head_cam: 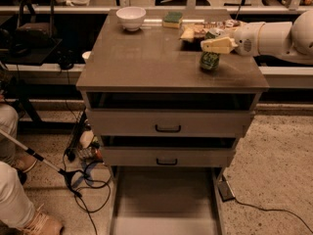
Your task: Pick green can from bottom drawer and place on counter
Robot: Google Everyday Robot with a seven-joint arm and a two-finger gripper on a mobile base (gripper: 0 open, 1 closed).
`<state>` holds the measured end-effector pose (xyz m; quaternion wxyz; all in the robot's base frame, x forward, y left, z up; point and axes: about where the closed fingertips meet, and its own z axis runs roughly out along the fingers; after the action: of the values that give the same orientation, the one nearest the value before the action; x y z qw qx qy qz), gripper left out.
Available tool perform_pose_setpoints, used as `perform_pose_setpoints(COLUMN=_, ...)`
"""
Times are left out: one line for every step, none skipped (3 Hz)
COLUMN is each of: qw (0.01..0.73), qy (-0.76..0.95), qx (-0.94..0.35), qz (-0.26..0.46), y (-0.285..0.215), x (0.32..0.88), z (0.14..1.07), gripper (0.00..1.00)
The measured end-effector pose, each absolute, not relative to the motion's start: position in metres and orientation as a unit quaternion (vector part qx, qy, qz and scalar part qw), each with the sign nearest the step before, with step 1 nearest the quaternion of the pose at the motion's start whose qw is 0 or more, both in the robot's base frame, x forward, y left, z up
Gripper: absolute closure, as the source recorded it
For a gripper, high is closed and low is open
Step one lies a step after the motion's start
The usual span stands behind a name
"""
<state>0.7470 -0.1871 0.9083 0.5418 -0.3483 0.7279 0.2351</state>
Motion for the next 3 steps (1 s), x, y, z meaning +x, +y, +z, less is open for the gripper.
perform_pose_setpoints(qw=0.544, qy=0.728, qx=-0.342, qz=0.241, y=-0.1868, x=0.7501, z=0.9050, gripper=1.00)
perform_pose_setpoints(qw=0.545, qy=0.728, qx=-0.344, qz=0.233, y=-0.1858, x=0.7517, z=0.9021, gripper=0.82)
perform_pose_setpoints(qw=0.544, qy=0.730, qx=-0.351, qz=0.221, y=-0.1838, x=0.7525, z=0.8987, gripper=0.58)
